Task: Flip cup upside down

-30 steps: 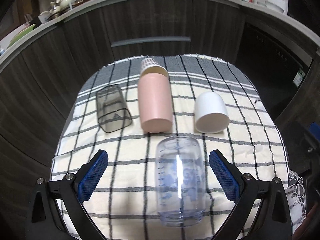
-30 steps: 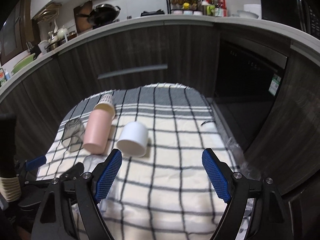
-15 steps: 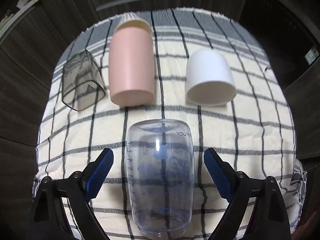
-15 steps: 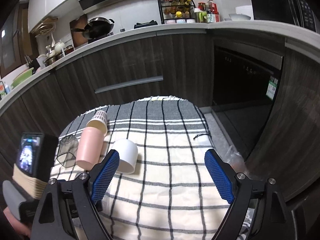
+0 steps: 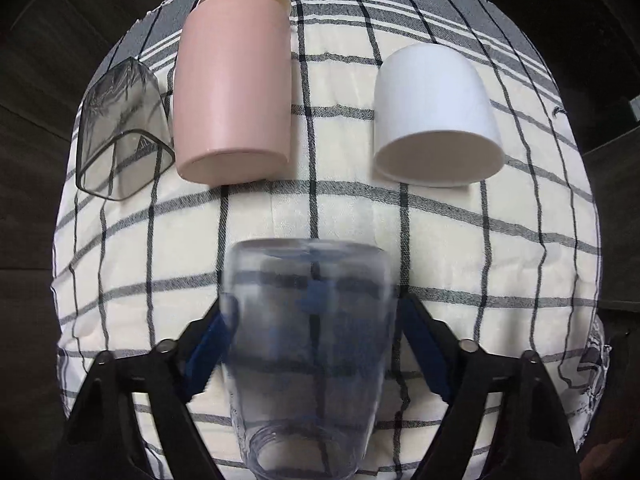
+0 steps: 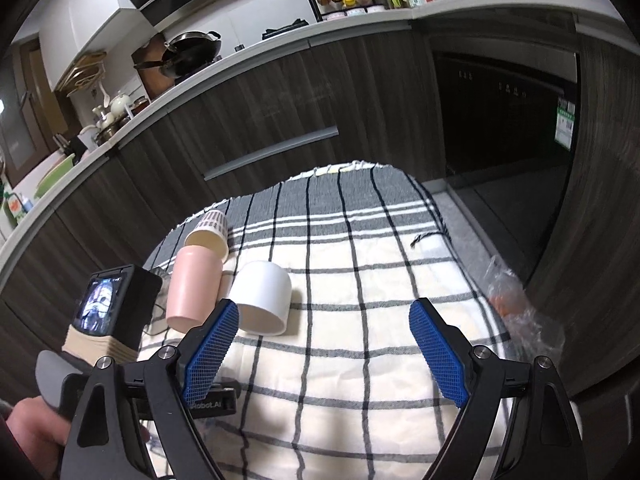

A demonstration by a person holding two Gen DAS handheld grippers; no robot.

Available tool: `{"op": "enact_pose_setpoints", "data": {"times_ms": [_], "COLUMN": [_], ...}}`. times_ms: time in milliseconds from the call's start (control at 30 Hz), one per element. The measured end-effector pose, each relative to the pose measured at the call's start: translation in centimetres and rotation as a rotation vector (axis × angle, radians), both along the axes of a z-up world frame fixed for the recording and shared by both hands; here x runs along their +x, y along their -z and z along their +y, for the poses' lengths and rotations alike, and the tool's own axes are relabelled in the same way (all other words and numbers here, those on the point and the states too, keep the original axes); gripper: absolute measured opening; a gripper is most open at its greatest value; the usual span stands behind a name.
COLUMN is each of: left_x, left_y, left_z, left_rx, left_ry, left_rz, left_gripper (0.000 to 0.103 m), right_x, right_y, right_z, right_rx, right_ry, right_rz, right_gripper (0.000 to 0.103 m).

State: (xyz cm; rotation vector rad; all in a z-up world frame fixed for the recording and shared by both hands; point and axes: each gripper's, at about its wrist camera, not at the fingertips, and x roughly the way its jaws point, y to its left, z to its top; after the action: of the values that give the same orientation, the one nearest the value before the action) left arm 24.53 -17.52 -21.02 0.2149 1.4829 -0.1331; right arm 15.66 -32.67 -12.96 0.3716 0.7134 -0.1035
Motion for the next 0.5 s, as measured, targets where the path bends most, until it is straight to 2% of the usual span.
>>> {"op": "enact_pose_setpoints", "data": {"times_ms": [133, 367, 500], "left_x": [0.4, 0.1, -0.7], "left_y": [0.0, -0.5, -2.2], "left_z": [-0.1, 0.5, 1.2], "left_rx": [0.0, -0.034, -0.05], "left_ry": [0.016, 0.016, 0.012], "left_rz": [-0.015, -0.034, -0.091], "left_gripper": [0.073, 0.072, 0.072], "right_x": [0.3, 0.2, 0.0], "right_y": [0.6, 0.7, 0.4], "right_z": [-0.1, 0.1, 0.4], "right_rx": [0.035, 0.027, 0.028], "right_ry": [-0.001, 0.003, 0.005], "right_rz": [0.013, 0.01, 0.005], "right_gripper": [0.087, 0.087, 0.087]}}
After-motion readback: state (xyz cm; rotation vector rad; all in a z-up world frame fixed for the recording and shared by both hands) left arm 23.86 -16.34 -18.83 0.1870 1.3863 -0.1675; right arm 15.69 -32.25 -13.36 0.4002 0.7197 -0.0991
